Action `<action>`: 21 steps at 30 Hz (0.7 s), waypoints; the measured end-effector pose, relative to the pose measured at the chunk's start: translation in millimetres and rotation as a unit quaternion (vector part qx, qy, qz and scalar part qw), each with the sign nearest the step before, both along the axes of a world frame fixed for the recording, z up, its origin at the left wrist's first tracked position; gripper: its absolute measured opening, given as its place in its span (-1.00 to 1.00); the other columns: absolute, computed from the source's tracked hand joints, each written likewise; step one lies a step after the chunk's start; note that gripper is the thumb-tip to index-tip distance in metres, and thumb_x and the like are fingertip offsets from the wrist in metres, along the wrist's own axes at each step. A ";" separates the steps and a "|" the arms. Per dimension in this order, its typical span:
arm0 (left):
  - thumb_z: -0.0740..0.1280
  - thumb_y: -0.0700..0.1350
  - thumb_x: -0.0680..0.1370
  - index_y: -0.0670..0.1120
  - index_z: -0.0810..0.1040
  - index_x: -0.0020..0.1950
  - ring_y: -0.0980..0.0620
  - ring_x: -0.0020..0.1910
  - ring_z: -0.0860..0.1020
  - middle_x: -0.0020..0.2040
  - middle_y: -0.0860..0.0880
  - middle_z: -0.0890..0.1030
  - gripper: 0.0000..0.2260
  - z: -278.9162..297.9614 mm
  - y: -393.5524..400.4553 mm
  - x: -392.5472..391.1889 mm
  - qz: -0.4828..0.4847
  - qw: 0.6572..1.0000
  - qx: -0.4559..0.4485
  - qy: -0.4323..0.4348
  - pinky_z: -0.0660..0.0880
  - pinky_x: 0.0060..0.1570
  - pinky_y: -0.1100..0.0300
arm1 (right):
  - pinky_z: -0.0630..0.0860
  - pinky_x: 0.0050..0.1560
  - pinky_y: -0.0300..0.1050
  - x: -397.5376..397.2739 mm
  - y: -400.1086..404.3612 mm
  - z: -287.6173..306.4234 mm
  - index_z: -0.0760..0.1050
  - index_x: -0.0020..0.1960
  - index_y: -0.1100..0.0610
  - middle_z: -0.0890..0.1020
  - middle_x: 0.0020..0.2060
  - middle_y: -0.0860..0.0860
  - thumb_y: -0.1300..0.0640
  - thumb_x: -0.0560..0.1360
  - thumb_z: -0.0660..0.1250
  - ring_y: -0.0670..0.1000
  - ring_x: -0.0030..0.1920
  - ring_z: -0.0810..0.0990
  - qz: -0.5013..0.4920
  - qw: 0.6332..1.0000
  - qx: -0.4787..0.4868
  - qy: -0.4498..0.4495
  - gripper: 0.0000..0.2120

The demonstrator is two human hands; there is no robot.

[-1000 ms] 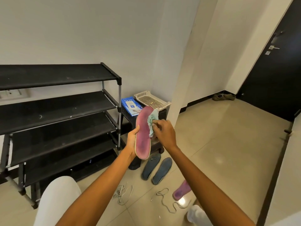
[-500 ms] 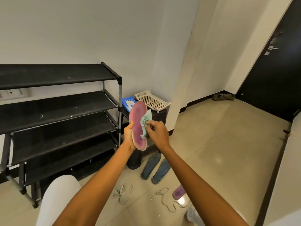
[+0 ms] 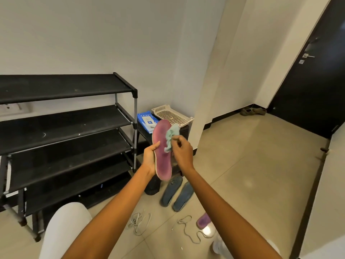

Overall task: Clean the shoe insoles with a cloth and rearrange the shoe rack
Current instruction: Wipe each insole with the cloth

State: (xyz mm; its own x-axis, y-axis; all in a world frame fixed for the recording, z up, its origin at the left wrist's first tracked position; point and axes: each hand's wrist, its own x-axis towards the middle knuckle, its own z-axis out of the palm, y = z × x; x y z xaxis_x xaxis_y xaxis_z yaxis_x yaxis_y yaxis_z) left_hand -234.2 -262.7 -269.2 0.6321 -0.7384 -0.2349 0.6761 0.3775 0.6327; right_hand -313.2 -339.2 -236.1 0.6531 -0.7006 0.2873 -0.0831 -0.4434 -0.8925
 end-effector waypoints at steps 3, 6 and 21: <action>0.24 -0.11 0.54 -0.25 0.52 0.11 -0.05 -0.29 0.62 -0.19 -0.14 0.65 -0.76 -2.9 3.1 3.2 -0.003 1.000 -0.007 -0.001 0.59 -0.24 0.16 | 0.49 -0.21 -0.20 -1.3 -10.3 -1.9 0.48 0.06 0.17 0.59 -0.04 0.06 0.20 0.57 0.15 -0.03 -0.11 0.55 -0.051 0.996 0.060 0.032 -0.85; 0.26 -0.04 0.54 -0.23 0.51 0.17 -0.09 -0.10 0.64 0.02 -0.18 0.63 -0.69 -4.0 3.3 4.8 0.015 0.999 -0.022 0.021 0.60 -0.11 0.08 | 0.55 -0.07 -0.09 -7.6 0.3 -18.4 0.43 0.06 0.13 0.57 -0.04 0.02 0.21 0.58 0.15 -0.02 -0.03 0.57 -0.035 0.995 0.087 0.043 -0.89; 0.15 0.13 0.59 -0.22 0.54 0.12 -0.08 -0.03 0.63 0.02 -0.19 0.61 -0.56 -3.8 0.2 -7.8 -0.018 0.998 -0.029 0.048 0.56 0.05 0.07 | 0.42 -0.02 -0.02 -2.0 9.1 -19.4 0.61 0.04 0.11 0.60 -0.07 0.06 0.04 0.55 0.21 0.02 -0.04 0.48 0.054 0.940 -0.297 0.161 -0.76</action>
State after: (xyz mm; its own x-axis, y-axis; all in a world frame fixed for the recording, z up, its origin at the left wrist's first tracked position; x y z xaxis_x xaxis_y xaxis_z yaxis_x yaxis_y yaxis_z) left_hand -242.0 -262.5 -273.0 0.5824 -0.7740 -0.2486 0.7456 0.3868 0.5426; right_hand -315.2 -330.1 -255.5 0.8309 -0.4036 0.3830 -0.2319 -0.8770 -0.4209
